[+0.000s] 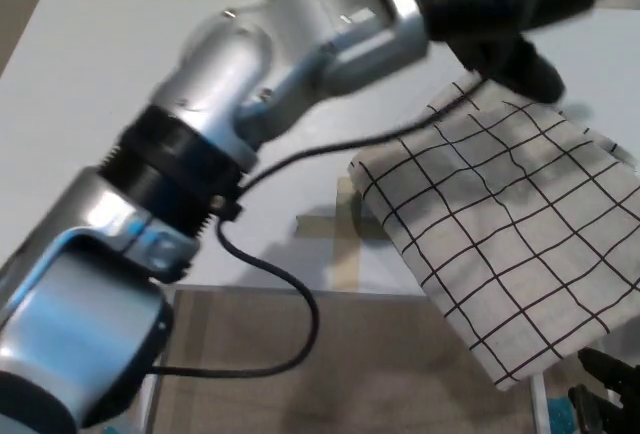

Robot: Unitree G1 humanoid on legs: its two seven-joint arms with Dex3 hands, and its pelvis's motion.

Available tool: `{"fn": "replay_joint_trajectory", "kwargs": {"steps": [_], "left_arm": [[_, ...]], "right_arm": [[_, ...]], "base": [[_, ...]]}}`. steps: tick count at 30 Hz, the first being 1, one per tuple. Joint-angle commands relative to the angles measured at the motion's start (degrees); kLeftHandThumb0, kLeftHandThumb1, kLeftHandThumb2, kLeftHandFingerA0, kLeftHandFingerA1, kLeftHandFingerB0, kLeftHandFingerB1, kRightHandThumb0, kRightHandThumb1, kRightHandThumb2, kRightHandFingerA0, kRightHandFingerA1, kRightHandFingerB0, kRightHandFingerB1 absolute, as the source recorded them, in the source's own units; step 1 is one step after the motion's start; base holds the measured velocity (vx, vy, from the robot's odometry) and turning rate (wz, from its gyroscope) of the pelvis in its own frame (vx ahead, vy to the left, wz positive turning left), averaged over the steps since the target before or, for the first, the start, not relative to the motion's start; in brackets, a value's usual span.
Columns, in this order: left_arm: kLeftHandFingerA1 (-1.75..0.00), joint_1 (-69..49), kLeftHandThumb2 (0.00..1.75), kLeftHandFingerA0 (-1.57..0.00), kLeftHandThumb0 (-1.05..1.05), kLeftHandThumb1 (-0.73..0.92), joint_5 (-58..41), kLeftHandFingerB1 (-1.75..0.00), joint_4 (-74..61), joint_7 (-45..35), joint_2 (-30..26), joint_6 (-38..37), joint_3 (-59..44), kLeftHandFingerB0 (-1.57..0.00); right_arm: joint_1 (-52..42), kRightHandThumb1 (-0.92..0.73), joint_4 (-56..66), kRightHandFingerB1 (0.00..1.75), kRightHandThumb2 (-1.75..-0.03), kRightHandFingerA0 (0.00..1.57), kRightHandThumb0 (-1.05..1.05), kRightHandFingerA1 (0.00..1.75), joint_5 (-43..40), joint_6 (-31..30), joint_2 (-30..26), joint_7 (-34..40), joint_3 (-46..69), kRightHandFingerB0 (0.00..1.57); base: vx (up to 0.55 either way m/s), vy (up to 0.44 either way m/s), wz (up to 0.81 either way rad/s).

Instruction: Use the left hand to fold a white towel with checkered patterns in half.

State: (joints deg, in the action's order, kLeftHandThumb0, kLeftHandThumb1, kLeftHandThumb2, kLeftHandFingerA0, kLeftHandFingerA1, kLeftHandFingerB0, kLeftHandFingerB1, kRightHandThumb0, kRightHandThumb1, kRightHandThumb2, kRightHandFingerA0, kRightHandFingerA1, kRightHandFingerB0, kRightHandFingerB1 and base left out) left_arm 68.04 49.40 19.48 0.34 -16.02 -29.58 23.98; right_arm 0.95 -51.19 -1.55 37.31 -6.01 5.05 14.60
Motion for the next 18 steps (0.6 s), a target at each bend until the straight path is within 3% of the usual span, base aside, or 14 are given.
{"fn": "replay_joint_trajectory", "kwargs": {"steps": [1,2,3,5,6,8,9,13,17,18], "left_arm": [[-0.33,-14.92,0.61,-0.15,-0.41,0.44,-39.4,-0.35,-34.8,-19.49,-18.85,9.4,-26.91,-0.16],[-0.33,-16.39,0.61,-0.15,-0.41,0.44,-41.58,-0.35,-36.43,-20.21,-19.79,10.21,-28.65,-0.16],[-0.52,-20.18,0.88,-0.09,-0.21,0.35,-48.73,-0.51,-40.77,-23.04,-22.31,13.75,-33.85,-0.1],[-0.52,-23.37,0.88,-0.11,-0.21,0.34,-56.12,-0.51,-43.72,-26.44,-25.46,16.88,-39.29,-0.11],[-0.36,-25.62,0.63,-0.23,-0.42,0.41,-59.21,-0.38,-45.09,-27.68,-26.43,18.02,-41.91,-0.25],[-0.38,-32.33,0.63,-0.26,-0.42,0.39,-65.81,-0.39,-48.28,-29.2,-27.05,19.65,-46.96,-0.31],[-0.33,-40.25,0.54,-0.31,-0.35,0.45,-71.91,-0.34,-51.32,-29.85,-26.63,20.16,-51.14,-0.39],[-0.42,-54.41,0.63,-0.33,-0.4,0.38,-80.23,-0.41,-54.52,-30.96,-24.91,19.25,-55.6,-0.39],[-0.46,-77.99,0.63,-0.37,-0.38,0.38,-87.3,-0.42,-56.72,-34.61,-20.24,15.98,-60.45,-0.4],[-0.4,-82.03,0.53,-0.39,-0.36,0.43,-86.21,-0.36,-55.98,-34.91,-18.89,14.45,-60.74,-0.41]], "right_arm": [[-4.89,-0.68,-2.24,0.4,-0.6,0.56,-0.55,0.62,-1.06,-1.26,-1.14,-1.97,0.34,0.52],[-5.03,-0.68,-2.27,0.4,-0.6,0.56,-0.55,0.62,-0.7,-1.35,-1.2,-1.72,0.16,0.52],[-5.41,-0.69,-2.53,0.39,-0.61,0.55,-0.57,0.59,-0.17,-1.52,-1.5,-1.67,-0.15,0.51],[-5.62,-0.69,-2.76,0.39,-0.61,0.54,-0.57,0.56,-0.22,-1.6,-1.71,-2.16,-0.22,0.51],[-5.71,-0.69,-2.84,0.39,-0.61,0.52,-0.58,0.53,-0.42,-1.44,-1.6,-2.37,-0.15,0.51],[-5.85,-0.69,-3.07,0.39,-0.61,0.51,-0.58,0.52,-0.64,-1.0,-1.34,-2.52,-0.08,0.51],[-6.07,-0.69,-3.42,0.39,-0.61,0.51,-0.58,0.52,-0.47,-0.49,-1.28,-2.41,-0.17,0.51],[-6.04,-0.7,-3.73,0.39,-0.61,0.5,-0.58,0.5,0.01,-0.73,-1.51,-2.22,-0.43,0.51],[-6.52,-0.7,-3.21,0.38,-0.62,0.5,-0.57,0.53,1.07,-1.31,-1.42,-0.96,-0.91,0.49],[-6.36,-0.7,-3.26,0.38,-0.62,0.5,-0.56,0.53,1.11,-1.31,-1.26,-0.69,-0.88,0.49]], "base": [[0.0,0.0,0.0],[0.0,0.0,0.0],[0.0,0.0,0.0],[0.0,0.0,0.0],[0.0,0.0,0.0],[0.0,0.0,0.0],[0.0,0.0,0.0],[0.0,0.0,0.0],[0.0,0.0,0.0],[0.0,0.0,0.0]]}}
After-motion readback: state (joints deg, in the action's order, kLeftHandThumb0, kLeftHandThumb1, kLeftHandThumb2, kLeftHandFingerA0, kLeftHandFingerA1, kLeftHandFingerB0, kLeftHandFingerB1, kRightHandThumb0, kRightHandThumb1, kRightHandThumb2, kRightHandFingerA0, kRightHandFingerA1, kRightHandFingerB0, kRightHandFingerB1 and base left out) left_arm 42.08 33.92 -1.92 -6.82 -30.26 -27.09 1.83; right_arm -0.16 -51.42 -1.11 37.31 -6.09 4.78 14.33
